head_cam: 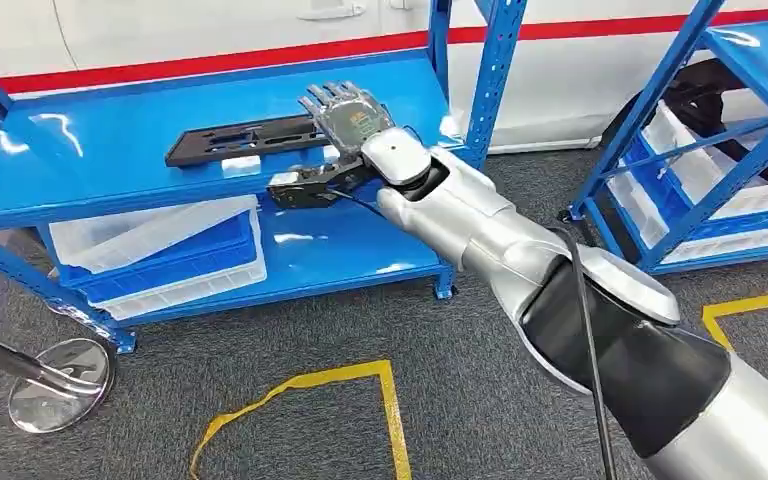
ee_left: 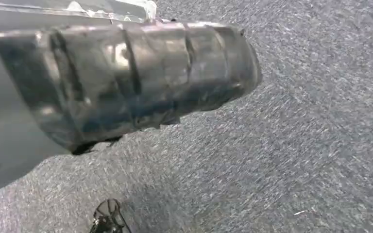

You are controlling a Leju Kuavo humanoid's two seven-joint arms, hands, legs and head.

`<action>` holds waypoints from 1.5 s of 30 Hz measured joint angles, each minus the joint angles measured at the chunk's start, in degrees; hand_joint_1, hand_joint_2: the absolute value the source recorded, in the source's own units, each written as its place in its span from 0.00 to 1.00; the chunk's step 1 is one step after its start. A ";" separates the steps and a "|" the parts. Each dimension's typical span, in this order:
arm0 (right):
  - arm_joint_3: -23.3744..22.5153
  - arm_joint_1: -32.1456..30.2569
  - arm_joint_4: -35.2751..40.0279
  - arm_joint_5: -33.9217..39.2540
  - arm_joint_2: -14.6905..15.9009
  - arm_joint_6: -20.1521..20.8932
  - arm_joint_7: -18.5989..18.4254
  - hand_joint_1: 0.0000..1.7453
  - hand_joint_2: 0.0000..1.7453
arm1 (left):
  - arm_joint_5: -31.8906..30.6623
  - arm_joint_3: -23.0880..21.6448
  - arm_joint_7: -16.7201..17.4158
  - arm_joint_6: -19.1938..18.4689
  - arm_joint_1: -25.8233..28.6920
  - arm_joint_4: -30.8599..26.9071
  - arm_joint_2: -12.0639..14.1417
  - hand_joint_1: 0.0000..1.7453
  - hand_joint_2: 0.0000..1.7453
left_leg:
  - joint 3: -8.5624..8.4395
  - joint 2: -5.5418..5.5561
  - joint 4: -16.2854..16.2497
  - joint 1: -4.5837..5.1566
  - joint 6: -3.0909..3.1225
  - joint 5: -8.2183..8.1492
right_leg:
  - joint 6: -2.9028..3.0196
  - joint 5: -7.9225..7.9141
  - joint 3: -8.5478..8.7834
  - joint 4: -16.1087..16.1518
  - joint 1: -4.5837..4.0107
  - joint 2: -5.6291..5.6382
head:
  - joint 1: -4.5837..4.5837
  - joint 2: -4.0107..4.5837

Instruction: Take the parts from the cabinet and place them on the table.

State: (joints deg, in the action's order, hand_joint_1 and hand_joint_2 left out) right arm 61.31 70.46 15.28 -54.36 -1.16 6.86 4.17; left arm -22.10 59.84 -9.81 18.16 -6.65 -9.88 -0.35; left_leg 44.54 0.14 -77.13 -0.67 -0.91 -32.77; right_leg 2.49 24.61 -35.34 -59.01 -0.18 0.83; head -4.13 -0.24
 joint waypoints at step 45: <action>0.70 -0.10 0.72 -2.07 -0.20 -0.68 3.96 0.00 0.00 | -0.76 0.00 -0.72 -0.35 -0.26 0.00 -0.35 0.00 0.00 | -9.86 0.31 19.68 -0.12 2.63 8.04 | -2.31 7.08 -6.52 -13.60 0.19 -0.38 | -0.13 0.00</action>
State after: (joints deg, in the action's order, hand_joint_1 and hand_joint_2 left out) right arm 62.01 70.36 16.00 -56.43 -1.35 6.19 8.13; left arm -22.86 59.84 -10.53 17.81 -6.90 -9.88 -0.70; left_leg 34.69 0.45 -57.46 -0.79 1.72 -24.73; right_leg 0.18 31.70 -41.86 -72.61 0.01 0.45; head -4.26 -0.24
